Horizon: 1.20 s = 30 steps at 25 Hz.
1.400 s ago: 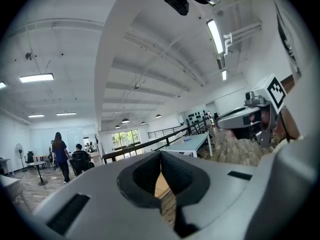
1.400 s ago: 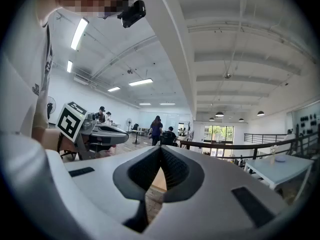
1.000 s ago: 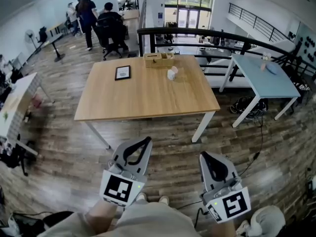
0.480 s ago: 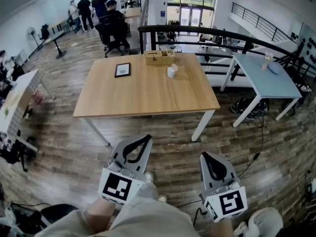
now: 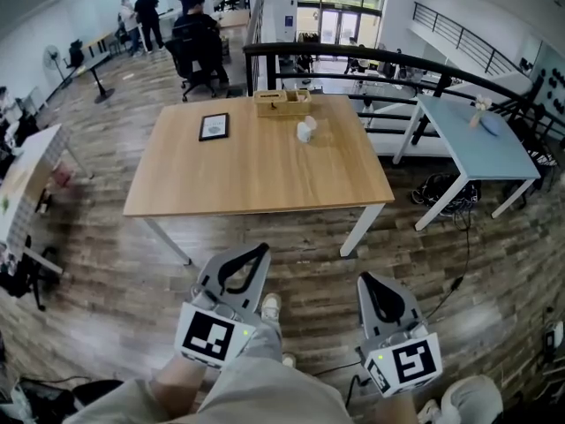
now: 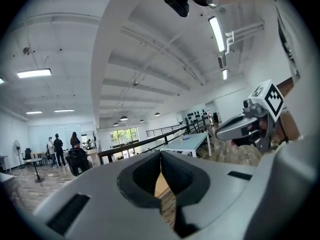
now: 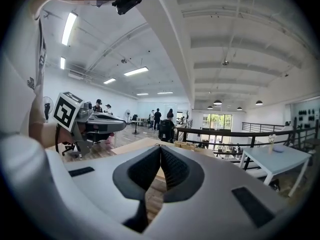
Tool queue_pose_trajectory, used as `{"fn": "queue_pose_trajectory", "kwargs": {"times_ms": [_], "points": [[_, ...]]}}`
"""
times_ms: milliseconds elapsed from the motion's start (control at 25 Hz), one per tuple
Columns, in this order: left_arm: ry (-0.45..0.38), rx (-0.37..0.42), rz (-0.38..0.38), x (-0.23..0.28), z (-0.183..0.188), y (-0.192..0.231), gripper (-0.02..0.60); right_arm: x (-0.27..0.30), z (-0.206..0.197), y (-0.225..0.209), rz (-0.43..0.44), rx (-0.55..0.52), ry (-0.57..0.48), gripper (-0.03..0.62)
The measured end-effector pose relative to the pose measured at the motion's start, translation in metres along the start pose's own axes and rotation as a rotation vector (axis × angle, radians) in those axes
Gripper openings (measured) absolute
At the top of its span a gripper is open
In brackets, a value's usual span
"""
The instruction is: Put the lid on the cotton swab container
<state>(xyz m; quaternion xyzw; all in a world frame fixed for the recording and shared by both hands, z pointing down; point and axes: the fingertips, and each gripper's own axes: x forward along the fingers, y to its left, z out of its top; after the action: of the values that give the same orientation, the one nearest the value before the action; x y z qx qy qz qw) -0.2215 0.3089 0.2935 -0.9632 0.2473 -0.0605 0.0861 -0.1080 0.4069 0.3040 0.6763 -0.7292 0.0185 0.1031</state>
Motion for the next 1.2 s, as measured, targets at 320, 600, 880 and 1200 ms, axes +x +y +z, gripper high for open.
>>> {"fn": "queue_pose_trajectory", "kwargs": {"times_ms": [320, 600, 880, 1200], "points": [[0.018, -0.014, -0.028, 0.073, -0.013, 0.046, 0.023, 0.08, 0.002, -0.035, 0.02, 0.0, 0.026, 0.028], [0.028, -0.026, -0.048, 0.142, -0.015, 0.108, 0.023, 0.161, 0.017, -0.073, -0.009, -0.039, 0.065, 0.028], [0.053, -0.054, -0.083, 0.204, -0.036, 0.164, 0.023, 0.247, 0.028, -0.104, -0.035, -0.07, 0.084, 0.028], [0.052, -0.045, -0.086, 0.238, -0.049, 0.213, 0.023, 0.305, 0.039, -0.124, -0.05, -0.088, 0.076, 0.028]]}}
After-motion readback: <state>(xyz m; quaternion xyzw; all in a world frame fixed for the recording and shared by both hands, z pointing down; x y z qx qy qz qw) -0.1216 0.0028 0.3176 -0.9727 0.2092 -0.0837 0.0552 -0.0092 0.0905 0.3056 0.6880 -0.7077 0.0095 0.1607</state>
